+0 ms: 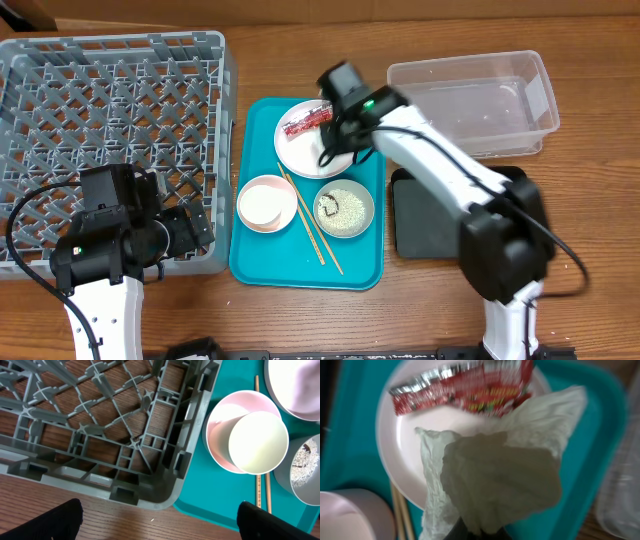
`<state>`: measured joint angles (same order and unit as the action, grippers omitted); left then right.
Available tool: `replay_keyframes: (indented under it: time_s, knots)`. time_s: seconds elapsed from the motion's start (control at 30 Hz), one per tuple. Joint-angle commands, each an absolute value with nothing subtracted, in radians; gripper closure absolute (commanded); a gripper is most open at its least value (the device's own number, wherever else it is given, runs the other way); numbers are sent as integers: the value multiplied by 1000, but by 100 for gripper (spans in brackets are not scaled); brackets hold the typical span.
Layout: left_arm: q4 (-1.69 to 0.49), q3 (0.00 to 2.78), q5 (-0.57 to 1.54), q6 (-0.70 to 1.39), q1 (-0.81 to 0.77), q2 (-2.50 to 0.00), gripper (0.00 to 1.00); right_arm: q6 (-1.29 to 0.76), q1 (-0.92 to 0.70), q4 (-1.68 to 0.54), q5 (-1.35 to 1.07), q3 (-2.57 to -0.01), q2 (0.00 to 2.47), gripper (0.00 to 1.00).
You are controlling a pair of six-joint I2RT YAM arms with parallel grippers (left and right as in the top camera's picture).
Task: Sort waste into correct bins and load items into the dishwasher
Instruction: 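Grasp the tissue on the white plate with the right gripper, then drop the tissue into the clear plastic bin with the right gripper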
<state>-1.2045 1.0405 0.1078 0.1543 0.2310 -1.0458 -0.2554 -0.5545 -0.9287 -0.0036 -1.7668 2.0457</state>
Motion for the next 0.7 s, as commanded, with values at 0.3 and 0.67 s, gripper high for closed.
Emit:
replay_keyframes:
  time_s: [0.3,0.67]
  knots:
    - [-1196,1064,97,135,237,-1053,0,-263,-239,-1017,-1,-1805,1853,96]
    - [-1195,1064,97,135,237,-1053,0,-263,-175,-1011,-146,-1806,1853,0]
